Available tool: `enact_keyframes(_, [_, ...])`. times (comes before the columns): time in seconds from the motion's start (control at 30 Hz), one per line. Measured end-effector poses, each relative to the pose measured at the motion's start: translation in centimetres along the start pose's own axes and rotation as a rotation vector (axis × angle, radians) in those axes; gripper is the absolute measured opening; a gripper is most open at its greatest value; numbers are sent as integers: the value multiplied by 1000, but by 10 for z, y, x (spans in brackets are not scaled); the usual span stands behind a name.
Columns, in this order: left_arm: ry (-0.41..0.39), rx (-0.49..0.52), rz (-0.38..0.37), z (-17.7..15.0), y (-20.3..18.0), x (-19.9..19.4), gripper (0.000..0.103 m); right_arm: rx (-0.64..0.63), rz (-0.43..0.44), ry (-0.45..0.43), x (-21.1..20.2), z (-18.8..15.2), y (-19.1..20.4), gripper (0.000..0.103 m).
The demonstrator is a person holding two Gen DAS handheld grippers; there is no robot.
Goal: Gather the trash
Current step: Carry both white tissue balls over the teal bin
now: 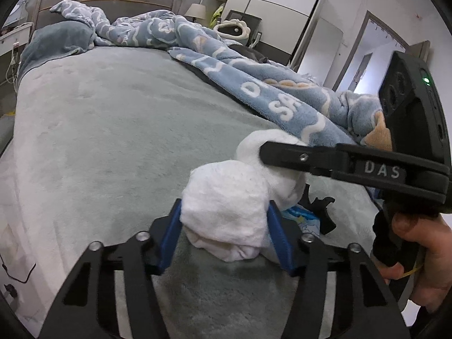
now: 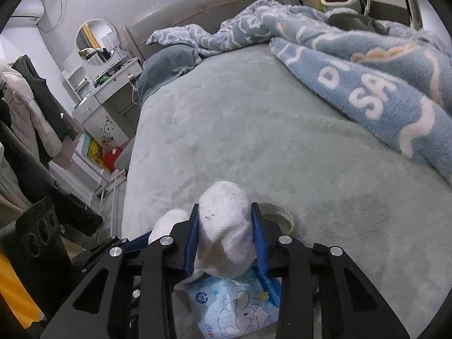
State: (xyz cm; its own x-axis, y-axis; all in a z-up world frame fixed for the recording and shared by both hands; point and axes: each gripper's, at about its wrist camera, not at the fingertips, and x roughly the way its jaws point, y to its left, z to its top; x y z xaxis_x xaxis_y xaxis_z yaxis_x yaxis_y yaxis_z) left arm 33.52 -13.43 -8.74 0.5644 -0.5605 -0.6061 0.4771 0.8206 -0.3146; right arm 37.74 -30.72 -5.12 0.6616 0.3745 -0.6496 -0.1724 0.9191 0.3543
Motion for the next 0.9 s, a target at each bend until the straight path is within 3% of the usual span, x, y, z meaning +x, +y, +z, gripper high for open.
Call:
enact_keyframes(0.3, [-19,9,119,3,-5,-38,50,-67,-19,-33,-26,3,15,34])
enact_keyframes(0.6, [34,14,232,-8,1,-57,45,-120,20,-49,-45,0,42,34])
enact_keyframes(0.9, [86,-24,334,-22,25,-84,45,-219,61,-6,-44,-20,82,34])
